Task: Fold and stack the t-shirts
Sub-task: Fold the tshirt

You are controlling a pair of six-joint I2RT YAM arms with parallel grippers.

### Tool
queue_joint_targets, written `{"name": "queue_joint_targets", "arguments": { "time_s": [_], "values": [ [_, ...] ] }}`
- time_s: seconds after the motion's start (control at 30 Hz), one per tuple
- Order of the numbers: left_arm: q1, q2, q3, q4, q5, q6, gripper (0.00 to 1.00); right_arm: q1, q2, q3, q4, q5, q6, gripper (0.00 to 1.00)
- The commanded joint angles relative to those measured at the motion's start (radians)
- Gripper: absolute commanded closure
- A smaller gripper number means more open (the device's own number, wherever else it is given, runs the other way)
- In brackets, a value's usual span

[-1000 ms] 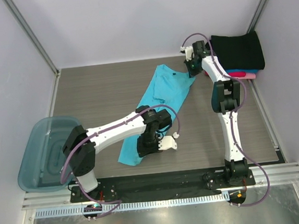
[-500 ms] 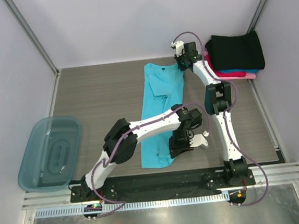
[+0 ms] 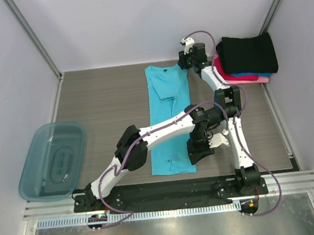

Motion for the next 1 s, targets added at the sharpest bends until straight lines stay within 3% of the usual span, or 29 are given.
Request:
{"name": "queue_joint_targets", "arguments": {
  "time_s": [0.0,0.1,0.17,0.23,0.33,0.4,0.57,0.7,0.8,0.97],
  "values": [
    [0.003,-0.194,0.113,-0.08,-0.027,-0.071,0.57,-0.032,-0.234,-0.019,0.114,0.047,0.082,0.57],
    [0.056,-0.321,0.102,0.054,-0.11,-0.118,0.5,-0.067,-0.424,-0.105,0.12,0.162,0.171,0.55],
    [0.101,-0.43,0.034,0.146,-0.201,-0.223,0.32,-0.105,-0.526,-0.239,0.122,0.154,0.258,0.54],
    [0.181,-0.48,-0.013,0.172,-0.231,-0.325,0.22,-0.121,-0.696,-0.415,0.116,0.128,0.274,0.53],
    [0.26,-0.592,-0.131,0.21,-0.282,-0.429,0.23,-0.121,-0.907,-0.642,0.052,0.06,0.288,0.51],
    [0.311,-0.646,-0.213,0.241,-0.388,-0.532,0.25,-0.119,-1.024,-0.78,-0.026,0.011,0.35,0.5],
    [0.484,-0.695,-0.316,0.232,-0.416,-0.669,0.28,-0.122,-1.185,-1.019,-0.197,-0.128,0.498,0.49],
    [0.625,-0.736,-0.427,0.215,-0.354,-0.778,0.3,-0.121,-1.322,-1.281,-0.226,-0.267,0.627,0.45],
    [0.658,-0.77,-0.551,0.226,-0.308,-0.829,0.22,-0.122,-1.429,-1.486,-0.226,-0.322,0.749,0.45],
    [0.676,-0.827,-0.786,0.287,-0.143,-0.964,0.24,-0.052,-1.563,-1.723,-0.323,-0.351,0.771,0.45]
  ]
}}
